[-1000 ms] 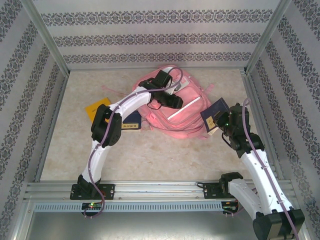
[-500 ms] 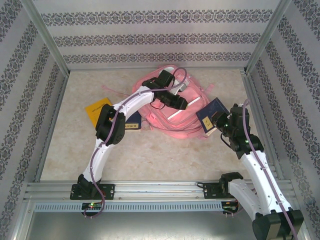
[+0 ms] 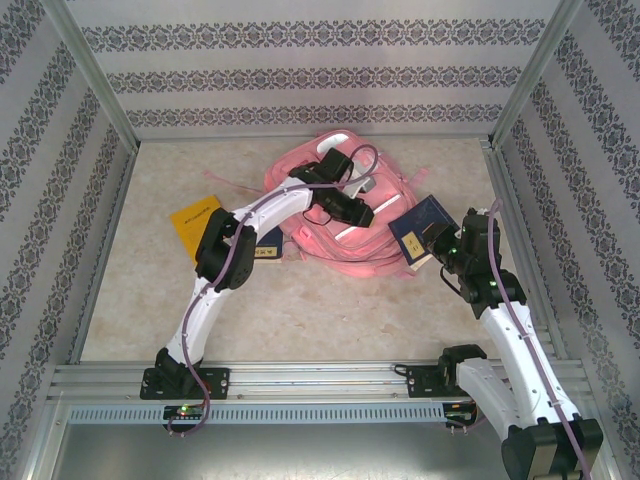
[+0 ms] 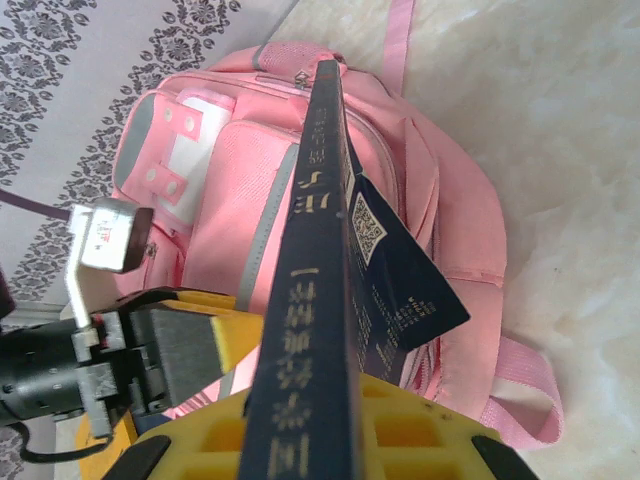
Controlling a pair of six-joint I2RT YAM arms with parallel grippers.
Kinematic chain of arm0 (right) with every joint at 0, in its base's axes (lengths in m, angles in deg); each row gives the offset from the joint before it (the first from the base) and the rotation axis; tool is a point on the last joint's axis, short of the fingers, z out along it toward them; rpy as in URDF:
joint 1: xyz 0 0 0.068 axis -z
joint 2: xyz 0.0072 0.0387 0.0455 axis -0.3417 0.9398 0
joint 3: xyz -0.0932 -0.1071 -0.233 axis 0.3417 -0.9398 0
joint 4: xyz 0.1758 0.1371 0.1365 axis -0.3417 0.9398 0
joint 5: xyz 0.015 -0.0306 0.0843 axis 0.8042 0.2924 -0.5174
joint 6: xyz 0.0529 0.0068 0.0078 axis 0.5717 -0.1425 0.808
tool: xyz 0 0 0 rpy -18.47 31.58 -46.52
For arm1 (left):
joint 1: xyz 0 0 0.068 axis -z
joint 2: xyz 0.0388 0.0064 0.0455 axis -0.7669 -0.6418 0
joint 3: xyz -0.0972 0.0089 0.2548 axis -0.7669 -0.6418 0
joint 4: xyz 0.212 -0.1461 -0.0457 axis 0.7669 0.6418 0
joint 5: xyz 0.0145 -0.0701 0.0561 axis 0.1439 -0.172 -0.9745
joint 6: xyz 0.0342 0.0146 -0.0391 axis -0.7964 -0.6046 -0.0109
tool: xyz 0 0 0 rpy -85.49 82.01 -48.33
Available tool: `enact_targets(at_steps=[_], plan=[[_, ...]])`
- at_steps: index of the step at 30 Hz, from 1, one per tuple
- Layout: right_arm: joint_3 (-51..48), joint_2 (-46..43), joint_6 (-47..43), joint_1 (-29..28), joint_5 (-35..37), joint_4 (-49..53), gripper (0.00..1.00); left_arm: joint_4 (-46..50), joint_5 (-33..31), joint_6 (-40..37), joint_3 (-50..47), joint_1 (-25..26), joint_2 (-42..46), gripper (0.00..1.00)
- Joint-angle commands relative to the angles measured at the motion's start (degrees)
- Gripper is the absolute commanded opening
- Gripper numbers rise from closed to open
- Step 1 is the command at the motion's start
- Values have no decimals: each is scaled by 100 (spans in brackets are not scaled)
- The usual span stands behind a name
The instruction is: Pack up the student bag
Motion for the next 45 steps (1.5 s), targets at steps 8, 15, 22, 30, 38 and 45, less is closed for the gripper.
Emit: enact_targets(at_steps=[8, 15, 22, 30, 38, 45], plan=[[182, -647, -74, 25, 162, 131, 0, 125, -1035, -206, 188, 230, 179, 0], [354, -957, 82, -22, -71, 139, 0, 810, -777, -3, 948, -184, 722, 0], [526, -1161, 367, -102, 123, 154, 0, 1432, -510, 141, 1835, -548, 924, 0], [388, -1357, 488, -196, 45, -165, 0, 1645, -209, 405, 2308, -961, 892, 0], [170, -1604, 632, -319, 18, -610, 0, 1400, 86, 716, 2391, -1206, 913, 0], [-53, -1898, 625, -453, 208, -741, 0, 1142, 255, 1048, 2391, -1362, 976, 0]])
